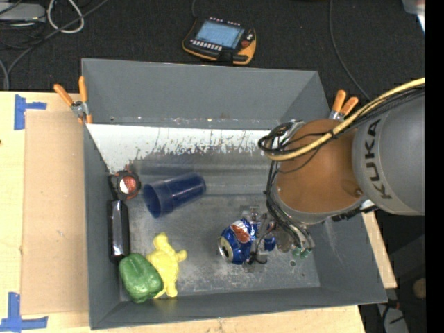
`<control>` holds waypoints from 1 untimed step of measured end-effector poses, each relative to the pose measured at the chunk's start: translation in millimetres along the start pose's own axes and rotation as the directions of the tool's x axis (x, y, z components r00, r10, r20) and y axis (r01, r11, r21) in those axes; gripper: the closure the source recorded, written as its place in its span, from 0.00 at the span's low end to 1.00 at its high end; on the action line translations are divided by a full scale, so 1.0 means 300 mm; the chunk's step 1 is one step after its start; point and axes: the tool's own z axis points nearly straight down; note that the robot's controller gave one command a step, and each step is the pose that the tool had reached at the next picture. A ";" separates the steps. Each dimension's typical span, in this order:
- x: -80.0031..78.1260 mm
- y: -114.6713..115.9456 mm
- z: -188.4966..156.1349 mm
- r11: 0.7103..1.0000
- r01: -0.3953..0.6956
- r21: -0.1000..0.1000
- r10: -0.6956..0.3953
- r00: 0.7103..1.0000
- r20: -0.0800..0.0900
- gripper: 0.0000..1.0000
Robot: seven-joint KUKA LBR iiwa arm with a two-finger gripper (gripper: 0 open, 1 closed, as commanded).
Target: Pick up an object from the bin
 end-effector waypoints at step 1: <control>-0.004 -0.084 0.281 0.999 -0.035 0.001 0.035 0.999 -0.009 1.00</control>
Offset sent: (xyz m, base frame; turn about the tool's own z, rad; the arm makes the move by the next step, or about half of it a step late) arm 0.0063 0.0076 -0.0053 0.0371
